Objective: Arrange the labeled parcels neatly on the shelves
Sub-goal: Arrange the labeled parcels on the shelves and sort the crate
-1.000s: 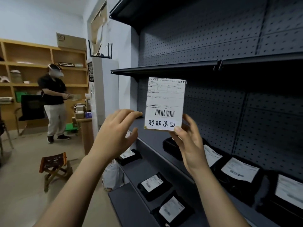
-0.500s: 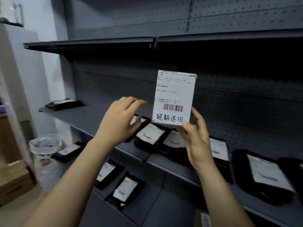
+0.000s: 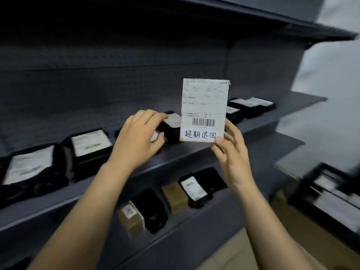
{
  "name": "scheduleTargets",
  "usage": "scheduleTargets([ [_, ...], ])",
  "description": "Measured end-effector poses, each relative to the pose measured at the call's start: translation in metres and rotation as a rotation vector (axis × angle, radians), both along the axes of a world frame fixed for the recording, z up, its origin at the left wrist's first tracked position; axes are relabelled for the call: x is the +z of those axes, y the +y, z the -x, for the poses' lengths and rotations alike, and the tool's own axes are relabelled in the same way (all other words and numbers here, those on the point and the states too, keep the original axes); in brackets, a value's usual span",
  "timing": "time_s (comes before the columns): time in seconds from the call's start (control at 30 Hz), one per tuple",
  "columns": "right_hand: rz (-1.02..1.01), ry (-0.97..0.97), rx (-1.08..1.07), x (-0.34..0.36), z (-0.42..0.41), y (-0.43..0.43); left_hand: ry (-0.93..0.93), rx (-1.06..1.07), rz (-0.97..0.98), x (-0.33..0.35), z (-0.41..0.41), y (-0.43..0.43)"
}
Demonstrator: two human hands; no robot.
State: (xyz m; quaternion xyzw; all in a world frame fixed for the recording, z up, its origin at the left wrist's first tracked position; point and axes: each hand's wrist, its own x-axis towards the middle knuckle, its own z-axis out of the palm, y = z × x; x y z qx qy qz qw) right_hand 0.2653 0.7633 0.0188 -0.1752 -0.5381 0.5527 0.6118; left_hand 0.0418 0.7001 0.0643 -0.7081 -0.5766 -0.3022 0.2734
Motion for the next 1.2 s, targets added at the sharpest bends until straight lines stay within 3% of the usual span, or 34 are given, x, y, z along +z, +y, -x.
scheduleTargets([
  [0.2, 0.059, -0.053, -0.340, -0.026, -0.122, -0.017, -0.008, -0.326, 0.050, -0.026, -0.113, 0.058],
  [0.5, 0.142, -0.024, -0.650, -0.044, -0.270, 0.002, 0.004, -0.644, 0.058, -0.044, -0.277, 0.147],
  [0.93, 0.196, -0.100, -0.838, -0.066, -0.424, 0.099, -0.063, -0.822, 0.086, -0.071, -0.455, 0.283],
  [1.2, 0.213, -0.076, -0.958, -0.085, -0.480, 0.224, -0.041, -0.924, 0.108, -0.091, -0.525, 0.432],
])
